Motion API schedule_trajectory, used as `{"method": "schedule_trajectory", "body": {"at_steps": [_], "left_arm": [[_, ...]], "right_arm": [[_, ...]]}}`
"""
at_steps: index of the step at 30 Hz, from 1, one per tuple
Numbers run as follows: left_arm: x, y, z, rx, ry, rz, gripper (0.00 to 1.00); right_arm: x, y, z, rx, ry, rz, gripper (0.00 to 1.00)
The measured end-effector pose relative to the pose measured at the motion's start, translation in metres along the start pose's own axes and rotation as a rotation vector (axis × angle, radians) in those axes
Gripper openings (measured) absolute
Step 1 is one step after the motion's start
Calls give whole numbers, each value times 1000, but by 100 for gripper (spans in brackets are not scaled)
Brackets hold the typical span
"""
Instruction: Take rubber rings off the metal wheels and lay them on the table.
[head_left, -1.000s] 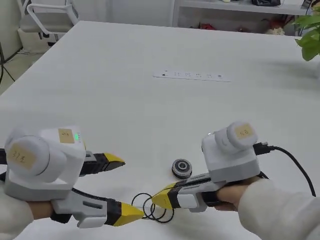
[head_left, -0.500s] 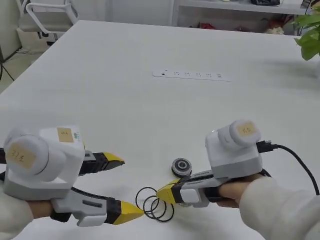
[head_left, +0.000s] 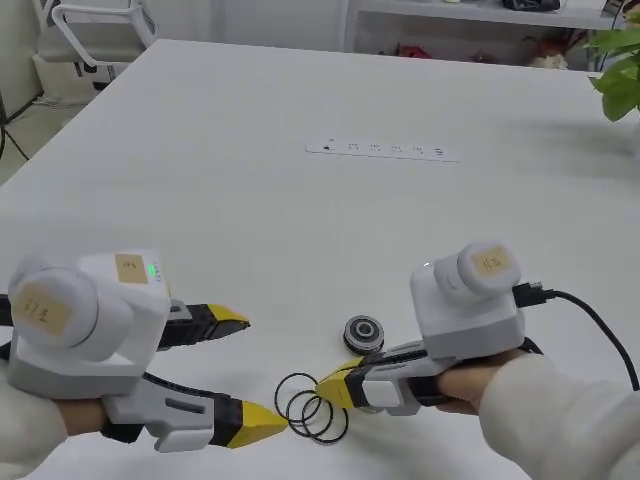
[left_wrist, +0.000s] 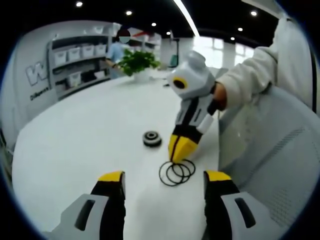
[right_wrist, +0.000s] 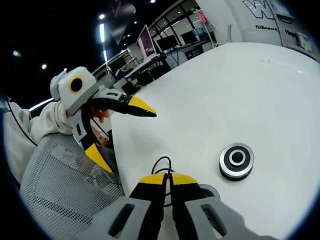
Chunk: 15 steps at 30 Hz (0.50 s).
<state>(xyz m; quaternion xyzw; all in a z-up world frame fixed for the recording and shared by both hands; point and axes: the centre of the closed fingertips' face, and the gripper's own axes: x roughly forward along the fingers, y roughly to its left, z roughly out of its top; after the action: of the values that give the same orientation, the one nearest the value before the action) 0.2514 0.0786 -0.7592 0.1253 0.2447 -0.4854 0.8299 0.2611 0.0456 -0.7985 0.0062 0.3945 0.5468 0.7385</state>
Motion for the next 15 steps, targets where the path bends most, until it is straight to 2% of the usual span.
{"method": "schedule_trajectory", "body": {"at_steps": [15], "left_arm": [[1, 0, 0, 2, 2, -3, 64]], "right_arm": [[-4, -6, 6, 0, -24, -25, 2]]}}
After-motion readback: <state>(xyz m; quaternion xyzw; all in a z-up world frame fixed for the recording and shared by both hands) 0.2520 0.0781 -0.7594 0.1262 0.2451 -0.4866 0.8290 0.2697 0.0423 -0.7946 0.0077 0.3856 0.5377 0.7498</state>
